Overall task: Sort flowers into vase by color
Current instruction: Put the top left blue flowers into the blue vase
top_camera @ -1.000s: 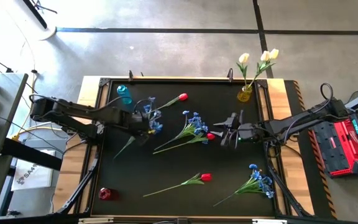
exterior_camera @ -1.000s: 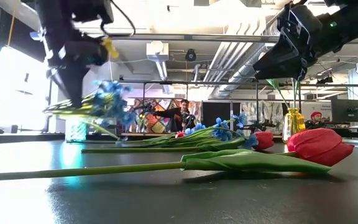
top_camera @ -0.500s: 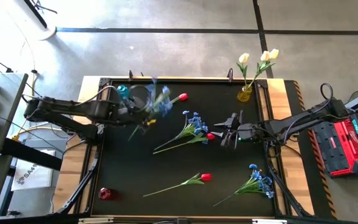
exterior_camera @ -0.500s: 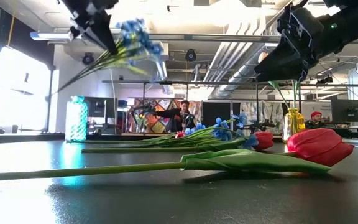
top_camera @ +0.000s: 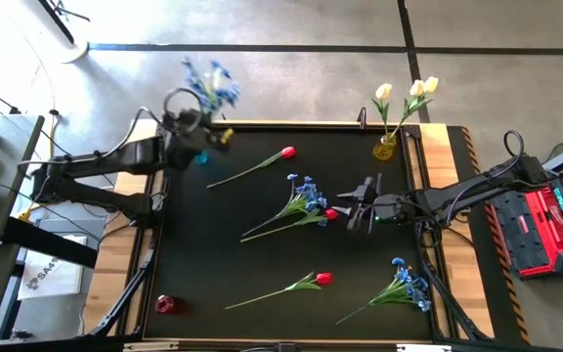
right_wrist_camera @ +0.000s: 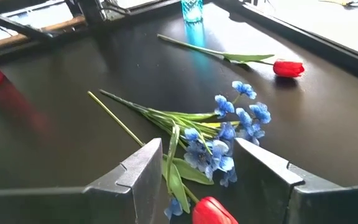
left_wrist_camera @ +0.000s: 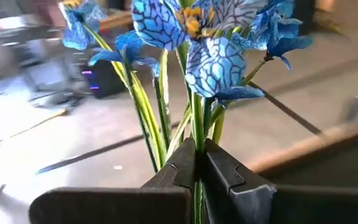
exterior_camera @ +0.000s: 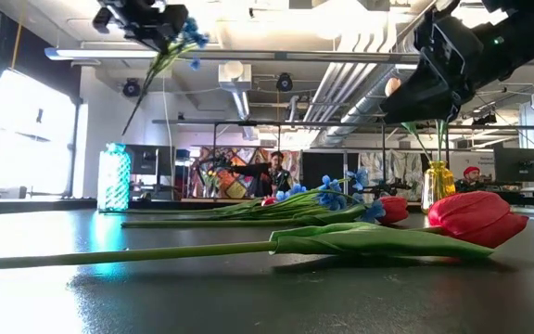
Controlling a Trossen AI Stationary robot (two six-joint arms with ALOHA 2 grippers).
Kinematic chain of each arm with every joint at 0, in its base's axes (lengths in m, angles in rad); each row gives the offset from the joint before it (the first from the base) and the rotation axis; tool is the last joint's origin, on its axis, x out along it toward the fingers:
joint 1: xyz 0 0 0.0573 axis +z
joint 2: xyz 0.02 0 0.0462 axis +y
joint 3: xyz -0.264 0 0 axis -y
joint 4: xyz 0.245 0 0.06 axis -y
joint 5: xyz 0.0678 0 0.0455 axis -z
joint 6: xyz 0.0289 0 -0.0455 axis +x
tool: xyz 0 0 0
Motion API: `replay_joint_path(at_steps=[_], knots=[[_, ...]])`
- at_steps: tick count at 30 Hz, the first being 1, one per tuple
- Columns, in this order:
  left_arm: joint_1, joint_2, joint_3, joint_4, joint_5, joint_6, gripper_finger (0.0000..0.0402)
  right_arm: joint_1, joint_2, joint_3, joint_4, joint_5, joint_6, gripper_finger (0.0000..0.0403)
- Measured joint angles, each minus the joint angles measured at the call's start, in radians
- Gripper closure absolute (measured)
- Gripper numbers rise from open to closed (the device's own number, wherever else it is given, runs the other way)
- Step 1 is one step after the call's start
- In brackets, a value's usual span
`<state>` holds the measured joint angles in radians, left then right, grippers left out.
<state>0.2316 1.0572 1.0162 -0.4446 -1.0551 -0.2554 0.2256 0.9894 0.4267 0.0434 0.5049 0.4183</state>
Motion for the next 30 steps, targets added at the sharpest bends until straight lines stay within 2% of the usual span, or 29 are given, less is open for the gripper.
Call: replay_joint_path(at_steps=[5,11,14,22,30], knots=[[0.088,-0.094,-0.119,0.186,-0.016,0.128,0.0397,0.000,0.000,0.000,-0.035,0.018,0.003,0.0217],[0.131,-0.231,-0.311,0.547,0.052,0.343,0.0397,0.000,0.000,0.000,-0.050,0.056,0.003,0.0217],[0.142,-0.285,-0.391,0.666,0.056,0.438,0.0397,0.000,0.000,0.000,-0.061,0.068,0.000,0.0217],[0.179,-0.377,-0.506,0.705,0.069,0.443,0.0397,0.000,0.000,0.000,-0.066,0.083,0.000,0.0217],[0.221,-0.389,-0.602,0.769,0.112,0.388,0.0397,0.000,0.000,0.000,-0.066,0.094,0.007,0.0217]])
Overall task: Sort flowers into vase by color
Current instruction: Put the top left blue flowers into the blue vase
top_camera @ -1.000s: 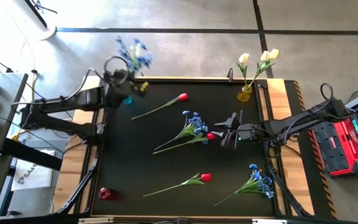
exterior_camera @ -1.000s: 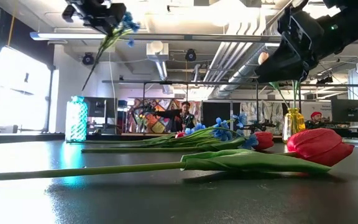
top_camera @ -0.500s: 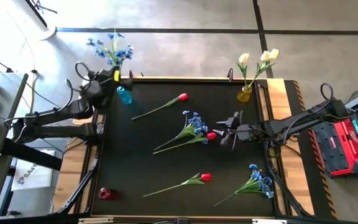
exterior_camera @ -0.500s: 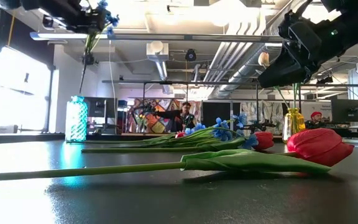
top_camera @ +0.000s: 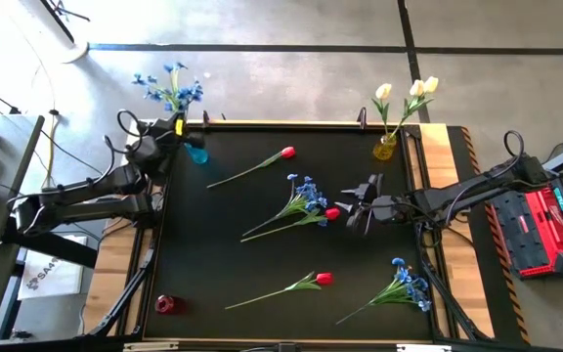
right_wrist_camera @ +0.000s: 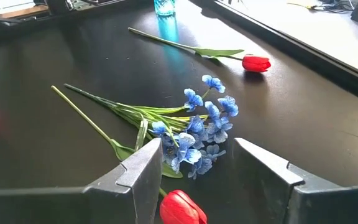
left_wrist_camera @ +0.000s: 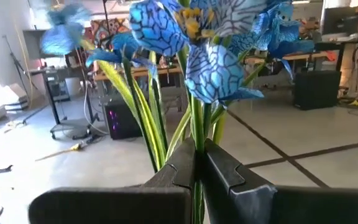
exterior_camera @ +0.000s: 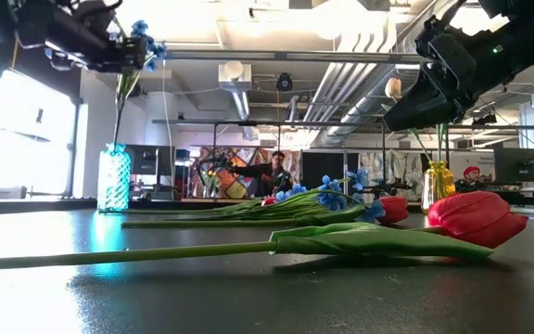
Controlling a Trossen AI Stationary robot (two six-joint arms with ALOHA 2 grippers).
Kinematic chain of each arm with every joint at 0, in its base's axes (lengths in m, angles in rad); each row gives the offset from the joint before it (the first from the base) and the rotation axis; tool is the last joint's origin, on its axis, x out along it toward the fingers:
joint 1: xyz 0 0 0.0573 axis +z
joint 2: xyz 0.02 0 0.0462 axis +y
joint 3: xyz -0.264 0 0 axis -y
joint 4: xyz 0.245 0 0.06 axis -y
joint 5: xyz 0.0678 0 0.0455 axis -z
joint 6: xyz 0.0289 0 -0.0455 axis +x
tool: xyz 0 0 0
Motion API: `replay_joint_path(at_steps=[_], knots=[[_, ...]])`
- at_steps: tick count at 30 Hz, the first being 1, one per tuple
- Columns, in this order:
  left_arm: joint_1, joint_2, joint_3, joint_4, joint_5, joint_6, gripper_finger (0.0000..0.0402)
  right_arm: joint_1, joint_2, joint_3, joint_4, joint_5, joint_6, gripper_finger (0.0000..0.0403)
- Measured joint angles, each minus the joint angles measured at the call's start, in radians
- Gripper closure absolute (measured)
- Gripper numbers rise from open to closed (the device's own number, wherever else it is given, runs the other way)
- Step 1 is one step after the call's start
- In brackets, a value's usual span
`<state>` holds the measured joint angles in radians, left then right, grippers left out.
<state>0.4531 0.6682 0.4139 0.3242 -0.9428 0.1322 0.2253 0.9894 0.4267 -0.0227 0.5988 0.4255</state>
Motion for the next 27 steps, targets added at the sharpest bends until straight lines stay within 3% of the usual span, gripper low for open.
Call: replay_joint_path(at_steps=[12,27], knots=[[0.053,0.001,-0.106,0.000,-0.001,-0.148,0.0376,0.000,0.000,0.000,-0.006,0.000,-0.005,0.0217],[0.040,0.001,-0.096,-0.136,-0.002,-0.225,0.0240,0.000,0.000,0.000,-0.015,-0.005,0.003,0.0217]])
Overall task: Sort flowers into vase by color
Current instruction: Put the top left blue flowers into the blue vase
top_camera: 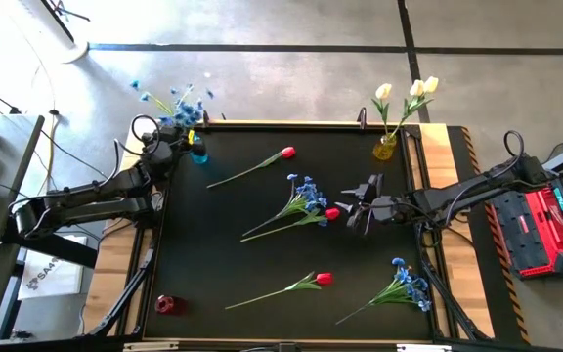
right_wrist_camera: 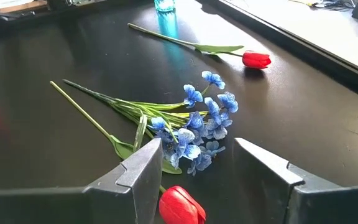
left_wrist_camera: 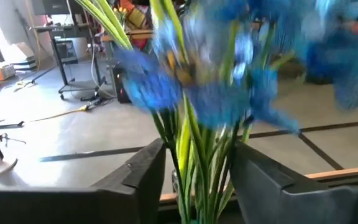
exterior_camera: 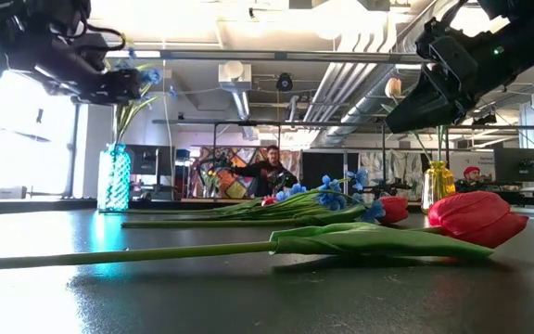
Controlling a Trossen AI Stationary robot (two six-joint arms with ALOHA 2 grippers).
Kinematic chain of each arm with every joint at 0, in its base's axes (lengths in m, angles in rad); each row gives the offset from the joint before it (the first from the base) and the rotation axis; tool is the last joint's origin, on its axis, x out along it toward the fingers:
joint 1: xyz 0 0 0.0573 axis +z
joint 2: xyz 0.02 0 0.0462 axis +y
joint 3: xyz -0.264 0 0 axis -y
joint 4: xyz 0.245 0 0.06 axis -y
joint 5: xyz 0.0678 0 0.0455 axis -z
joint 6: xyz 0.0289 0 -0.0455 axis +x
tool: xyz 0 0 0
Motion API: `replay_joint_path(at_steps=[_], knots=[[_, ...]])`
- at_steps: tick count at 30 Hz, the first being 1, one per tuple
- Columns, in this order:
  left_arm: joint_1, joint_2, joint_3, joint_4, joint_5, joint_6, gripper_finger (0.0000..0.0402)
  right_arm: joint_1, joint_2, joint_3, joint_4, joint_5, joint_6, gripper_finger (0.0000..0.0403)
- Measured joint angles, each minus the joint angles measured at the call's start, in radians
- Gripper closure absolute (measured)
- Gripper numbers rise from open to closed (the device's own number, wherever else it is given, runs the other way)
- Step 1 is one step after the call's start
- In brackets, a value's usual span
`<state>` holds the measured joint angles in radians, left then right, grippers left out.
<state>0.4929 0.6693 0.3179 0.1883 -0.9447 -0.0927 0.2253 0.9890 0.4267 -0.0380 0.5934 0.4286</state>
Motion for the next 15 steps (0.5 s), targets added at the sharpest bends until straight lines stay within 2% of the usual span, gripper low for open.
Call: replay_joint_path(at_steps=[9,15], knots=[[-0.055,0.000,0.074,-0.022,-0.003,0.083,0.0203,0.000,0.000,0.000,-0.010,-0.002,0.002,0.0217],[-0.065,0.000,0.110,-0.153,-0.071,0.059,0.0201,0.000,0.000,0.000,-0.037,-0.003,0.037,0.0217]])
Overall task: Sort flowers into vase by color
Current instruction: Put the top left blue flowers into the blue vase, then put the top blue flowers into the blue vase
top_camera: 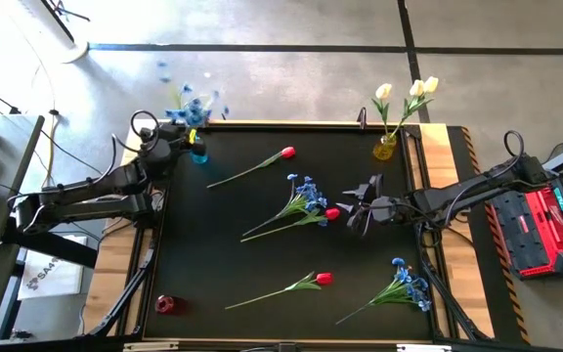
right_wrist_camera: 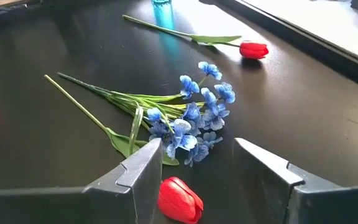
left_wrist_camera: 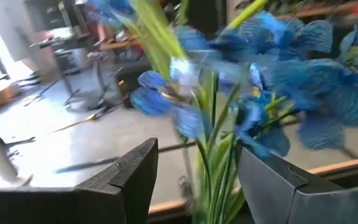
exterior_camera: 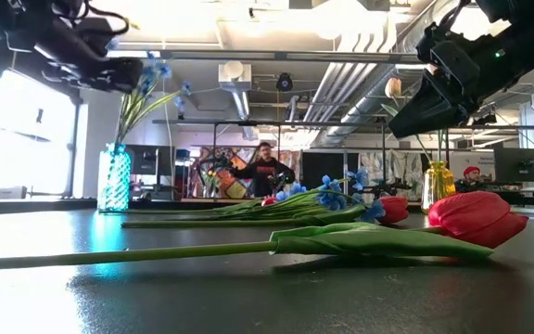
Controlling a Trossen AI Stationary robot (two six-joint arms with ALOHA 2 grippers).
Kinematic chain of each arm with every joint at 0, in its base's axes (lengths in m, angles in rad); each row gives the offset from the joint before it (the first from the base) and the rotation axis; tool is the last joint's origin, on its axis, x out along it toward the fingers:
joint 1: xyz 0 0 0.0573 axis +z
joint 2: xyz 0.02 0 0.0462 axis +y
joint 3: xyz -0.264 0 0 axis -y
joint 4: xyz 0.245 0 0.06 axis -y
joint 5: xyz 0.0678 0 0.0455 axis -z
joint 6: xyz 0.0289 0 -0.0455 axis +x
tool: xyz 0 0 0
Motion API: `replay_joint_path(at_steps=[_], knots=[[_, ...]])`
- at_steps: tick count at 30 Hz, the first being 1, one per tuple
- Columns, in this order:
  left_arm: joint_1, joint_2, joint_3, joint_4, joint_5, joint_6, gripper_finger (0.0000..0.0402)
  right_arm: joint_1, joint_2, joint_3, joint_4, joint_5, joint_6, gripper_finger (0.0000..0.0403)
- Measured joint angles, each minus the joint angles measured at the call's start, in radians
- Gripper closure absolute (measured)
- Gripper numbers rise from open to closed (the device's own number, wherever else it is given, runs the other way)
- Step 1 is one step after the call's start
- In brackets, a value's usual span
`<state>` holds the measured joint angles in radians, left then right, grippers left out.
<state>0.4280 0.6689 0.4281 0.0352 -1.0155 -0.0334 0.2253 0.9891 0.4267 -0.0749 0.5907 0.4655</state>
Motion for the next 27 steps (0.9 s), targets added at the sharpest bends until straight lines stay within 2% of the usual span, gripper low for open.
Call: replay_joint_path(at_steps=[7,13,18,22,27], knots=[[0.009,0.000,0.000,-0.143,-0.009,-0.130,0.0201,0.000,0.000,0.000,-0.004,0.000,0.006,0.0217],[-0.011,-0.032,0.003,-0.140,0.040,-0.120,0.0201,0.000,0.000,0.000,-0.004,0.000,0.006,0.0217],[-0.048,-0.086,0.047,-0.213,0.060,-0.074,0.0201,0.000,0.000,0.000,-0.004,0.000,0.006,0.0217],[-0.084,-0.121,0.093,-0.324,0.140,-0.101,0.0201,0.000,0.000,0.000,-0.005,-0.008,0.007,0.0217],[-0.145,-0.135,0.097,-0.346,0.317,-0.120,0.0204,0.000,0.000,0.000,-0.005,-0.008,0.009,0.0217]])
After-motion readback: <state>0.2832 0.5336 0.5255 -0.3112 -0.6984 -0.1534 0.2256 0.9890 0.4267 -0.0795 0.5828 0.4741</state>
